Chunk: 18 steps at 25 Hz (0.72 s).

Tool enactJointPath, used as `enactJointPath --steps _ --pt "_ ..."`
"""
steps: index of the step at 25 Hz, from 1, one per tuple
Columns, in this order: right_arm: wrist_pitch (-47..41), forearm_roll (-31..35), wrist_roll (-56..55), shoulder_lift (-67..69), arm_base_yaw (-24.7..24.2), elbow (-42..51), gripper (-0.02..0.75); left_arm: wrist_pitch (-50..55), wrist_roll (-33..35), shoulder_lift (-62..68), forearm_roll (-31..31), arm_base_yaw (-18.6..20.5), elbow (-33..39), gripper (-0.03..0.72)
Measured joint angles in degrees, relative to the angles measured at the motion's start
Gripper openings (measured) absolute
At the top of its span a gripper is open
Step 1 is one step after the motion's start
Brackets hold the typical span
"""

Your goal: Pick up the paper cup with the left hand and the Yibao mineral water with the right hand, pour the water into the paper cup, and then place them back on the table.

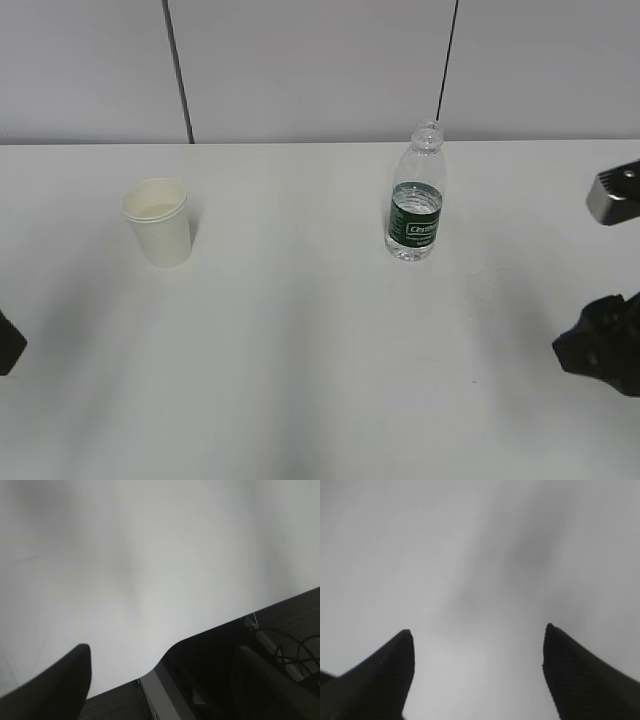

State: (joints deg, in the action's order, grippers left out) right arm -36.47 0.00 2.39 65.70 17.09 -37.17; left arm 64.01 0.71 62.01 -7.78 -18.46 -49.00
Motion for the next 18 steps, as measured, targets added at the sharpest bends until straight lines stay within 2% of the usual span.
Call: enactJointPath --steps 3,6,12,18 --pt "-7.21 6.52 4.63 -5.12 0.0 0.0 0.587 2.14 0.93 -5.81 0.0 0.0 0.0 0.519" --pt "-13.45 8.78 5.73 -10.73 0.0 0.0 0.587 3.86 1.22 -12.66 -0.01 0.0 0.0 0.517" --pt "-24.36 9.12 6.05 -25.8 0.0 0.24 0.587 7.61 1.36 -27.99 0.6 0.0 0.0 0.517" --pt "-27.73 7.64 3.44 -41.74 0.09 0.66 0.586 8.48 1.36 -39.38 2.36 0.0 1.72 0.517"
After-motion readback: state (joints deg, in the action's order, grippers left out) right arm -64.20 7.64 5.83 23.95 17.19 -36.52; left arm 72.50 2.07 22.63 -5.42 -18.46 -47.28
